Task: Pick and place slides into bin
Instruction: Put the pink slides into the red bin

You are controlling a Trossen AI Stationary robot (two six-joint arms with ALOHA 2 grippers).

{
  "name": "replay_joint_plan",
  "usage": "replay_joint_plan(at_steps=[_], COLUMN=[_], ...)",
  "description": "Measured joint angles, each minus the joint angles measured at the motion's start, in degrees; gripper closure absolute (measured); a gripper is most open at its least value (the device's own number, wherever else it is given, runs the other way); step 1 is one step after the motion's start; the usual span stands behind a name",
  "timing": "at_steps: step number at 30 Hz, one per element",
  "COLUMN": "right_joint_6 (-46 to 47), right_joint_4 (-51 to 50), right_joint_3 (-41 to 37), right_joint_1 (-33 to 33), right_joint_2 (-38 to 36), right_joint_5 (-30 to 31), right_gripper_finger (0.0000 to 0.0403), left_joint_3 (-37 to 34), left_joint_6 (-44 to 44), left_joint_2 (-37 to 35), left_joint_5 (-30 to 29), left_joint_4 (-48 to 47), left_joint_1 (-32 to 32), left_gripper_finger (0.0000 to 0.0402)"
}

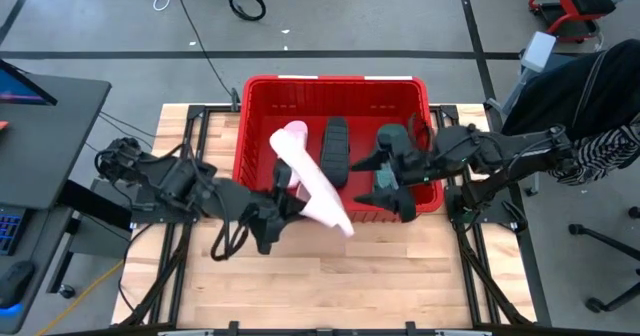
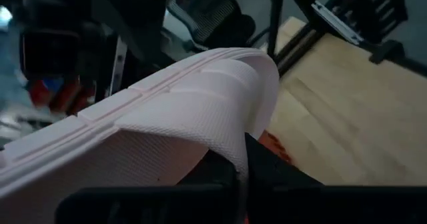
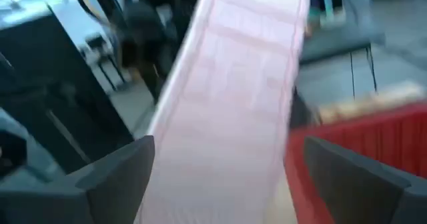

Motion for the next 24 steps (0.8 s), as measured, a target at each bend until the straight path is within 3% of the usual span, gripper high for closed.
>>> replay_joint_plan(at_steps=[7,11,18,24], right_joint_6=[-3.65,-4.76,-14.56,-16.51], right_joint_4=[10.77,10.74,10.51,4.21], right_joint_3=[0.02,0.02,0.02,0.04], right_joint_1=[-3.21,-5.83,-7.18,-7.64], right_joint_2=[0.05,0.24,1.06,2.13], right_joint_5=[-2.67,-4.85,-5.29,-3.39], right_gripper_finger=[0.0004,0.0003,0.0003,0.0004], left_joint_3=[0.45,0.34,0.36,0.32], left_joint_6=[15.82,23.50,34.82,41.94], left_joint_2=[0.52,2.44,5.92,7.49], left_joint_5=[1.82,2.45,1.70,-2.25], left_joint_4=[0.88,-2.26,-5.65,-5.17], left_joint_1=[2.13,3.64,6.78,8.53], left_gripper_finger=[0.0384,0.0390,0.0380,0.0390])
